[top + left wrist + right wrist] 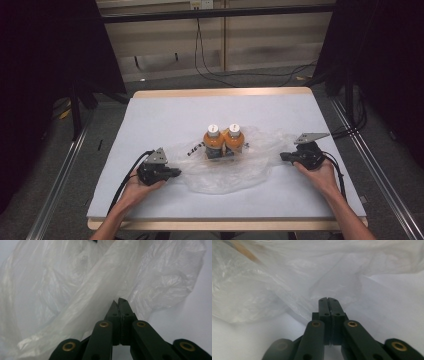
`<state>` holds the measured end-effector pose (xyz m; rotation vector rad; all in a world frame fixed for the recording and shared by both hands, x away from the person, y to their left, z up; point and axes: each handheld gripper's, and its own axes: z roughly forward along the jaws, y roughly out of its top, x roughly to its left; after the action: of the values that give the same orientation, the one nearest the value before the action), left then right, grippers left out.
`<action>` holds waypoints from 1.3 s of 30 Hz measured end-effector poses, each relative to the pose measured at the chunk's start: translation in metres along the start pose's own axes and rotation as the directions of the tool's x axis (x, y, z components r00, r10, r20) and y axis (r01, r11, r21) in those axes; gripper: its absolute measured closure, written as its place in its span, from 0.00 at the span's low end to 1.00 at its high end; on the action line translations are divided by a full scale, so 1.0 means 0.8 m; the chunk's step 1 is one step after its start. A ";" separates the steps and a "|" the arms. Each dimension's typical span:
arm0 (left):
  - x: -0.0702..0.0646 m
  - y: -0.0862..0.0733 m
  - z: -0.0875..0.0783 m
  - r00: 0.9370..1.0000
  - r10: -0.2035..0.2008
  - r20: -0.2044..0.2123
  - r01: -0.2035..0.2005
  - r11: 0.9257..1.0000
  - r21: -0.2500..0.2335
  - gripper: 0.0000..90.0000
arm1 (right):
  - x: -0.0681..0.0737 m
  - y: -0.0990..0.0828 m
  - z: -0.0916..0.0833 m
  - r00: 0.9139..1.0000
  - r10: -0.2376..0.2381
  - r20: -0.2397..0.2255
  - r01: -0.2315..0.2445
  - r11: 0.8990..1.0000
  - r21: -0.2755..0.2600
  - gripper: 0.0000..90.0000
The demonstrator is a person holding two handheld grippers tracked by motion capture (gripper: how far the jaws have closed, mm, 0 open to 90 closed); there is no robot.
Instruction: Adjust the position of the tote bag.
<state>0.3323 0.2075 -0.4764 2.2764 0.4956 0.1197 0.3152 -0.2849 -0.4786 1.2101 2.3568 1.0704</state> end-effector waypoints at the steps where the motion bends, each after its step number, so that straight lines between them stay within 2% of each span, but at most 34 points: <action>1: -0.003 0.002 -0.001 1.000 0.003 0.003 -0.003 1.000 -0.015 0.95 | 0.000 0.002 -0.003 1.000 0.013 -0.014 -0.014 1.000 -0.026 0.85; 2: -0.006 0.005 -0.003 1.000 0.002 0.010 -0.002 1.000 -0.023 0.92 | 0.000 0.004 -0.007 0.999 0.021 -0.031 -0.023 0.998 -0.055 0.85; 3: -0.009 0.007 -0.005 1.000 0.010 0.009 -0.010 1.000 -0.028 0.89 | 0.002 0.007 -0.012 1.000 0.015 -0.021 -0.017 0.997 -0.075 0.84; 4: -0.011 0.009 -0.006 1.000 0.012 0.002 -0.012 0.999 -0.046 0.86 | 0.003 0.009 -0.016 1.000 0.012 -0.022 -0.014 0.996 -0.093 0.80; 5: -0.014 0.011 -0.009 1.000 0.009 0.006 -0.008 0.999 -0.053 0.84 | 0.005 0.010 -0.020 0.999 0.028 -0.031 -0.031 0.993 -0.113 0.77; 9: -0.024 0.017 -0.028 1.000 0.018 -0.006 -0.018 0.994 -0.109 0.80 | 0.010 0.015 -0.037 0.999 0.021 -0.036 -0.027 0.987 -0.160 0.71; 11: -0.028 0.019 -0.039 1.000 0.010 -0.002 -0.010 0.988 -0.157 0.79 | 0.013 0.018 -0.046 0.999 0.020 -0.039 -0.027 0.982 -0.188 0.69; 14: -0.029 0.021 -0.057 1.000 -0.018 0.010 0.020 0.973 -0.231 0.76 | 0.016 0.022 -0.057 0.999 0.017 -0.045 -0.025 0.978 -0.208 0.66; 15: -0.028 0.023 -0.061 1.000 -0.016 0.008 0.018 0.969 -0.247 0.76 | 0.016 0.024 -0.059 0.999 0.014 -0.052 -0.025 0.976 -0.218 0.66; 17: -0.027 0.026 -0.070 1.000 -0.022 0.003 0.022 0.964 -0.265 0.74 | 0.019 0.030 -0.062 0.998 0.003 -0.068 -0.019 0.973 -0.229 0.67; 18: -0.027 0.027 -0.072 1.000 -0.023 0.015 0.027 0.958 -0.285 0.72 | 0.021 0.033 -0.062 0.997 0.002 -0.073 -0.019 0.972 -0.233 0.67; 20: -0.029 0.030 -0.079 1.000 -0.018 -0.002 0.017 0.957 -0.291 0.71 | 0.026 0.040 -0.060 0.997 -0.013 -0.079 -0.006 0.973 -0.230 0.68; 21: -0.029 0.030 -0.081 1.000 -0.023 0.008 0.024 0.953 -0.303 0.70 | 0.028 0.043 -0.058 0.996 -0.022 -0.084 0.002 0.974 -0.227 0.68; 22: -0.031 0.030 -0.086 1.000 -0.019 -0.004 0.017 0.953 -0.302 0.70 | 0.030 0.046 -0.056 0.996 -0.029 -0.090 0.008 0.974 -0.227 0.69; 23: -0.031 0.031 -0.088 1.000 -0.022 -0.002 0.021 0.949 -0.314 0.69 | 0.032 0.050 -0.054 0.995 -0.033 -0.099 0.010 0.974 -0.226 0.70; 24: -0.031 0.031 -0.090 1.000 -0.016 -0.011 0.012 0.952 -0.307 0.70 | 0.033 0.052 -0.052 0.994 -0.043 -0.104 0.019 0.974 -0.225 0.71; 25: -0.031 0.033 -0.091 1.000 -0.023 -0.004 0.020 0.945 -0.325 0.71 | 0.034 0.055 -0.050 0.993 -0.047 -0.109 0.021 0.974 -0.225 0.71; 29: -0.028 0.054 -0.092 1.000 0.019 -0.013 -0.023 0.943 -0.333 0.81 | 0.038 0.069 -0.044 0.989 -0.063 -0.133 0.031 0.973 -0.228 0.78; 31: -0.022 0.068 -0.089 0.999 0.036 0.007 -0.031 0.942 -0.335 0.86 | 0.041 0.078 -0.041 0.986 -0.076 -0.148 0.040 0.972 -0.232 0.83; 34: -0.016 0.094 -0.078 0.999 0.046 0.008 -0.041 0.952 -0.303 0.94 | 0.046 0.094 -0.031 0.979 -0.112 -0.167 0.075 0.974 -0.213 0.92; 36: -0.016 0.111 -0.066 0.999 0.048 0.004 -0.045 0.963 -0.264 0.98 | 0.050 0.105 -0.023 0.976 -0.133 -0.173 0.098 0.976 -0.194 0.95; 38: -0.013 0.124 -0.053 0.997 0.075 0.007 -0.072 0.972 -0.222 1.00 | 0.053 0.113 -0.015 0.971 -0.150 -0.188 0.116 0.977 -0.180 0.97; 39: -0.011 0.128 -0.046 0.997 0.078 0.007 -0.075 0.974 -0.214 1.00 | 0.054 0.117 -0.011 0.970 -0.155 -0.187 0.123 0.978 -0.171 0.99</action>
<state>0.3479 0.1664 -0.3766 2.0836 0.3682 0.1848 0.3383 -0.2199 -0.4009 0.9043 2.4049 1.3573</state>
